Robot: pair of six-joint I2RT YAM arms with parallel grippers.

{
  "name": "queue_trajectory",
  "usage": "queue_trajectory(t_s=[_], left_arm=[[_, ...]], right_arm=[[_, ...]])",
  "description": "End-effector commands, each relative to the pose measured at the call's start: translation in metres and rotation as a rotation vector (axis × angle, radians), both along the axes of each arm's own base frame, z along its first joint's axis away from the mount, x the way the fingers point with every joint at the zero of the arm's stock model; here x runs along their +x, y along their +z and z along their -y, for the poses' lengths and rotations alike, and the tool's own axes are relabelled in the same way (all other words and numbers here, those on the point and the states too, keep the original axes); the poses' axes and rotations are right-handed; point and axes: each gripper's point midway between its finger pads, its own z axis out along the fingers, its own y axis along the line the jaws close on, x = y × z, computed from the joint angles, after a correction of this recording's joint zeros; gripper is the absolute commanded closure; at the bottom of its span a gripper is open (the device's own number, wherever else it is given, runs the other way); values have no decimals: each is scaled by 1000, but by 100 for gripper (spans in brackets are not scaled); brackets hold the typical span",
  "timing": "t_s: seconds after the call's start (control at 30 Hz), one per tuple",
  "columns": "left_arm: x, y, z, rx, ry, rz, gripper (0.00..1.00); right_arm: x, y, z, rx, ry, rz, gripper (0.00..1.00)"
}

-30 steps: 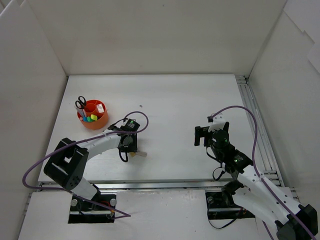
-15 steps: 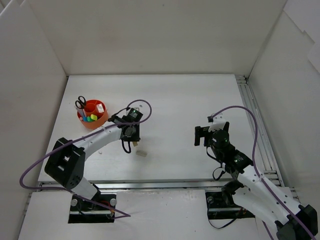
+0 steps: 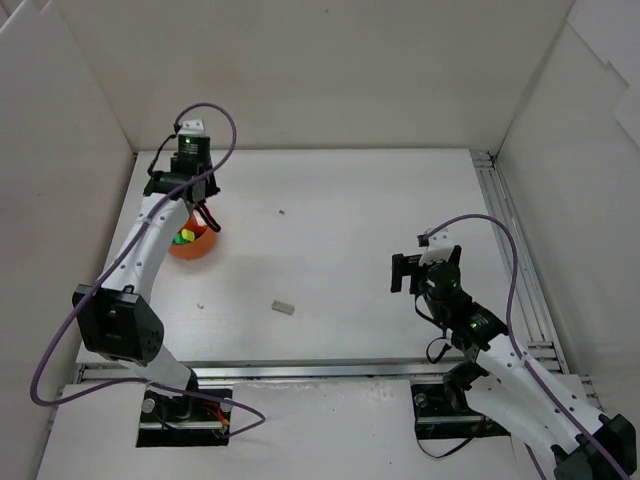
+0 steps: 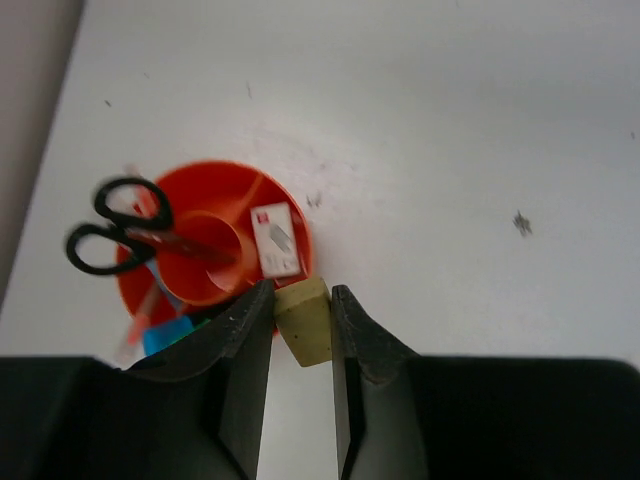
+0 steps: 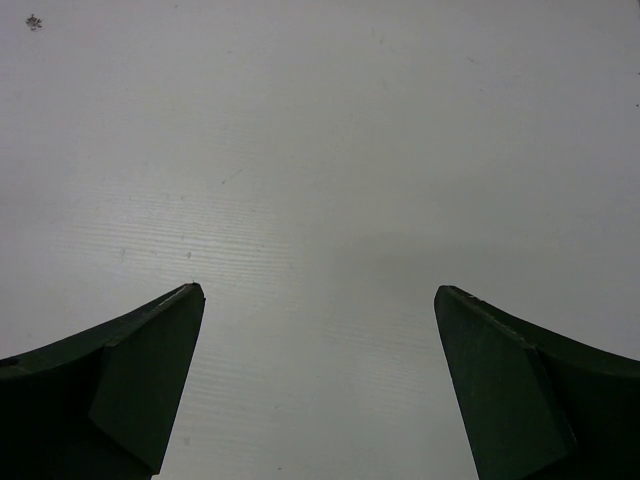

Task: Sort the stationery into containers
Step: Place the stationery in the storage box.

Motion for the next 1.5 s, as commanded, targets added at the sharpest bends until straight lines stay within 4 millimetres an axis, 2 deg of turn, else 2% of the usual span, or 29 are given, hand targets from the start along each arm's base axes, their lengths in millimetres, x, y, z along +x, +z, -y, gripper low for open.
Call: queue_trajectory(t_s=[0.0, 0.03, 0.07, 0.13, 0.17, 0.23, 0.27, 0.33, 0.43, 0.6, 0.7, 0.73, 0.9, 1.47], left_arm=[[38, 49, -34, 159, -5, 124, 100], [42, 52, -40, 180, -12, 117, 100], [51, 42, -53, 213, -15, 77, 100], [63, 53, -60, 225, -42, 92, 100], [70, 45, -68, 250, -64, 72, 100], [82, 43, -65, 282, -163, 74, 100], [86, 35, -68, 336, -226, 49, 100], [93, 22, -63, 364, -307, 14, 100], [97, 11, -65, 399, -402, -24, 100], [103, -2, -89, 420, -395, -54, 100], [109, -16, -95, 417, -388, -81, 100], [110, -22, -101, 417, -378, -96, 100], [105, -40, -103, 416, -382, -146, 100], [82, -77, -103, 384, -400, -274, 100]], right_arm=[[12, 14, 6, 0, -52, 64, 2], [13, 13, 7, -6, -59, 60, 2], [12, 12, 7, -9, -57, 57, 2], [13, 12, 8, -18, -56, 57, 2], [13, 13, 9, -21, -63, 59, 2], [13, 13, 10, -24, -65, 59, 2], [12, 12, 11, -31, -66, 58, 2], [13, 13, 12, -35, -71, 58, 2], [14, 13, 13, -47, -71, 56, 2], [15, 11, 14, -65, -75, 40, 2], [15, 12, 14, -71, -74, 37, 2], [15, 12, 14, -71, -72, 35, 2], [15, 13, 14, -72, -74, 41, 2], [15, 11, 12, -71, -65, 39, 2]])
